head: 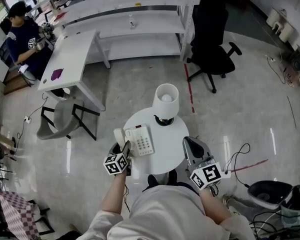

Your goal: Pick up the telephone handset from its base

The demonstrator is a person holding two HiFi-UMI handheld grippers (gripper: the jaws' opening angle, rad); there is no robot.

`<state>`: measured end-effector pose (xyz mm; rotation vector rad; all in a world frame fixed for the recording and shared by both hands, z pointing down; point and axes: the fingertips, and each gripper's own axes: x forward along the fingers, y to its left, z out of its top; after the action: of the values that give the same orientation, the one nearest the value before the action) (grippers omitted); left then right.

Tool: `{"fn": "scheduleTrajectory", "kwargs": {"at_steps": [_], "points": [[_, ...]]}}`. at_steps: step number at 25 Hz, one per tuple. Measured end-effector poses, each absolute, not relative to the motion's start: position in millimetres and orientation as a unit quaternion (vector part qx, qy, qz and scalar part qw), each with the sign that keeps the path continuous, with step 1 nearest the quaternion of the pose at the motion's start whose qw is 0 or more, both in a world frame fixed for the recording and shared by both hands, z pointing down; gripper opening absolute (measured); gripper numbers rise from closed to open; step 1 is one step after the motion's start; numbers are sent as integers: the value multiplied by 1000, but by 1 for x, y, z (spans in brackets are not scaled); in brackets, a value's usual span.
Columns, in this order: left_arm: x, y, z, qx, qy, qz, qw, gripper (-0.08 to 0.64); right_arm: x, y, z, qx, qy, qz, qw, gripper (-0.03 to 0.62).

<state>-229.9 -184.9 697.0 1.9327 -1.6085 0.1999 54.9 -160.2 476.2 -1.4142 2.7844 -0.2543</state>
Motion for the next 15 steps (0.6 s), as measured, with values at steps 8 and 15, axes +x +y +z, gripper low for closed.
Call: {"fn": "scheduleTrajectory", "kwargs": {"at_steps": [8,15], "points": [[-230,-176,629,763,-593,1,258,227,51,-152,471,-451,889,-79,17,8],[-218,-167,561,807,-552,-65,198,227,43,-152,466,-442,894,-67,19,8]]}}
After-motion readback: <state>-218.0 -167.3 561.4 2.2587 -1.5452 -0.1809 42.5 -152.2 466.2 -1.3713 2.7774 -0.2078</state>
